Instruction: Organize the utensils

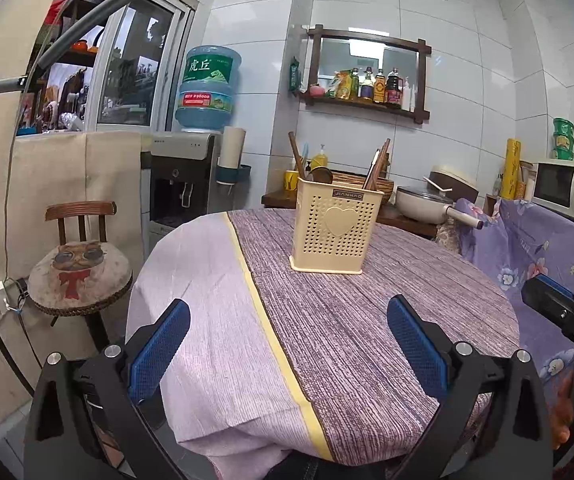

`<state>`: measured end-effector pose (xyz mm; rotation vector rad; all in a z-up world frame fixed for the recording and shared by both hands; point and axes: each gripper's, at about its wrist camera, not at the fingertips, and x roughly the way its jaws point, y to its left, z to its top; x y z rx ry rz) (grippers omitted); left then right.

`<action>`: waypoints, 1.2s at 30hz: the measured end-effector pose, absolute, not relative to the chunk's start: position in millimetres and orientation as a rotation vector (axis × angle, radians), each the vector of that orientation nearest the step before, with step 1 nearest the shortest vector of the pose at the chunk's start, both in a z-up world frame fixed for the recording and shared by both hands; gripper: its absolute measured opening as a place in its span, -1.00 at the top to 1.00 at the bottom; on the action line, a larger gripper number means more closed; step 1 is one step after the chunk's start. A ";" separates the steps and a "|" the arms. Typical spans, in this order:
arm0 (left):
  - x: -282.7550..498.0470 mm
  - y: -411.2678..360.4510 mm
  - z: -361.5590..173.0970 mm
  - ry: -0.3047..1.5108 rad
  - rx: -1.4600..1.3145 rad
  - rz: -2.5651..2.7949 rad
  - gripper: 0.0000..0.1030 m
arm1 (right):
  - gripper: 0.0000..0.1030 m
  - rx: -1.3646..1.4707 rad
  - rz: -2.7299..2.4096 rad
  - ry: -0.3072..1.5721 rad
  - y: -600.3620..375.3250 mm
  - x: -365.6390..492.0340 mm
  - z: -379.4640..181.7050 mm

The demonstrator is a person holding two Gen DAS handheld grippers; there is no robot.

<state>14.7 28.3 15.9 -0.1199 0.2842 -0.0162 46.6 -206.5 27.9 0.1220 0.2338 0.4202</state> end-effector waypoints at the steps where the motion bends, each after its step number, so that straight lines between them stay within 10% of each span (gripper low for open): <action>1: 12.8 27.6 15.5 0.281 -0.125 -0.019 -0.90 | -0.89 0.137 0.412 0.232 -208.5 41.6 24.9; 36: -16.1 5.1 -3.6 0.247 -0.145 -0.029 -0.90 | -0.89 0.130 0.334 0.217 -214.6 13.5 1.0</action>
